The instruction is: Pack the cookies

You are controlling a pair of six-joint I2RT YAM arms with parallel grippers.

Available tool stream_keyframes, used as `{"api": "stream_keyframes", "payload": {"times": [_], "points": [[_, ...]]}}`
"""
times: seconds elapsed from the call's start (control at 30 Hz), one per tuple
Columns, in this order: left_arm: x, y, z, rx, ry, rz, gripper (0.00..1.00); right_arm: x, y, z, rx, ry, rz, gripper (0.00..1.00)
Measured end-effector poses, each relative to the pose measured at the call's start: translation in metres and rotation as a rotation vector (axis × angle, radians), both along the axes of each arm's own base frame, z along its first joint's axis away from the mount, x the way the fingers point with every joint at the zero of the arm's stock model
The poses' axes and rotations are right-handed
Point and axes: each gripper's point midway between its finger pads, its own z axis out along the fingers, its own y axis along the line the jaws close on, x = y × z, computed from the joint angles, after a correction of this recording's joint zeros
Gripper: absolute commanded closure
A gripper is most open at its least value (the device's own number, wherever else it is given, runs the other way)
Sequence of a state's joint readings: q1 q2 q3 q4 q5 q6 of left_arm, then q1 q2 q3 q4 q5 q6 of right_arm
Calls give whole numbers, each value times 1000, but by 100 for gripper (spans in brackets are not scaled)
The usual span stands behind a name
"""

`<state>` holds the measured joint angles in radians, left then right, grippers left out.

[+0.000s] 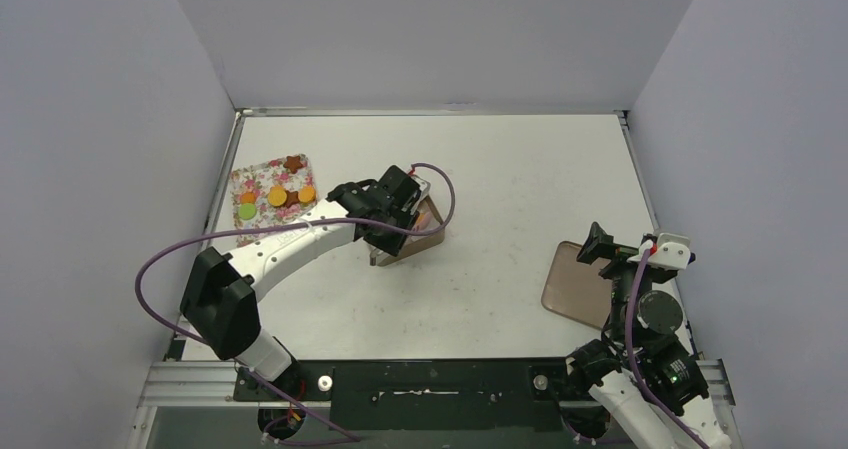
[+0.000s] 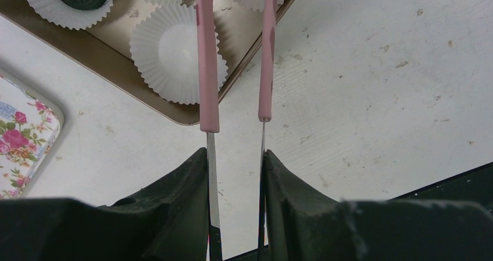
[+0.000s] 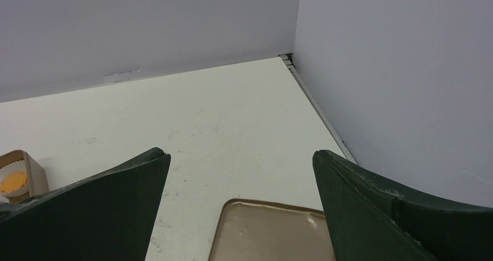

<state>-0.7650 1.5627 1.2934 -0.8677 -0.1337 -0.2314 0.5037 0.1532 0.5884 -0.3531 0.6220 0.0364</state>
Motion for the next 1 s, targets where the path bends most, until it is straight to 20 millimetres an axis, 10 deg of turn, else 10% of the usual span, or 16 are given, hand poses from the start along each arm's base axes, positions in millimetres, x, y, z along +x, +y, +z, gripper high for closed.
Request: {"api": "stream_keyframes", "payload": {"times": [1.0], "points": [[4,-13,-8,29,11,-49,74,0,0,0,-1,0,0,0]]}}
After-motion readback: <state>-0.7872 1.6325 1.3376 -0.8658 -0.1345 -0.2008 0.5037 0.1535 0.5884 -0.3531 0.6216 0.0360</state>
